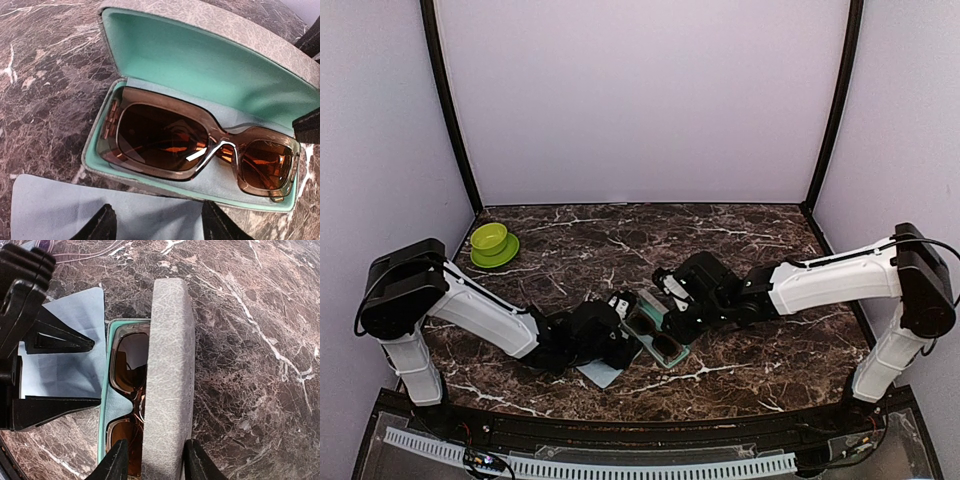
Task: Organize the sunglasses
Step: Rotate the case with sunglasses at the center of the board, then open the case with the sunglasses at the center of the board.
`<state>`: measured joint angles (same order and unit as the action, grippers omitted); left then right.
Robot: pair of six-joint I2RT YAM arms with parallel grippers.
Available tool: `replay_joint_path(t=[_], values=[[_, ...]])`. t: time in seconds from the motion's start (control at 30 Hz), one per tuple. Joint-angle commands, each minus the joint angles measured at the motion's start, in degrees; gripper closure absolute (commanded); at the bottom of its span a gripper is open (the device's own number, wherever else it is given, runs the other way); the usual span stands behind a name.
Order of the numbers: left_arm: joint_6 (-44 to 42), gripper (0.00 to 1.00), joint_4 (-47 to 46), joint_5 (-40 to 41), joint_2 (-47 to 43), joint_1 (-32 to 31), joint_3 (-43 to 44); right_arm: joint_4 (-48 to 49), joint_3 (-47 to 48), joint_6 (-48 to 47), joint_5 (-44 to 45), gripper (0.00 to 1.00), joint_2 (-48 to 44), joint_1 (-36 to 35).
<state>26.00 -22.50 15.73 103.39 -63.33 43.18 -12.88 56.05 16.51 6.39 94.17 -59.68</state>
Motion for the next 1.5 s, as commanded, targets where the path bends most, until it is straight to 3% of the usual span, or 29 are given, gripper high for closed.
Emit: replay_joint_path(t=[0.0,1.13,1.3,1.47], values=[[1.3,0.39,3.3,0.3,2.0,-0.4,1.1,1.2,1.6,-0.5,-0.3,0.61,-0.4,-2.4],[3.4,0.4,2.6,1.4,1.2,-0.7,0.0,7.4,0.3,4.2,-2.3,0.59,4.0,-5.9],[3.6,0.39,3.2,1.2,-0.8,-0.9,-0.7,5.7,-0.6,4.6,0.9,0.53,0.9,-5.8],[3.6,0.38,4.6,0.7,-5.0,-1.0,-1.9,2.2,-1.8,5.1,4.3,0.41,-2.5,-5.0]])
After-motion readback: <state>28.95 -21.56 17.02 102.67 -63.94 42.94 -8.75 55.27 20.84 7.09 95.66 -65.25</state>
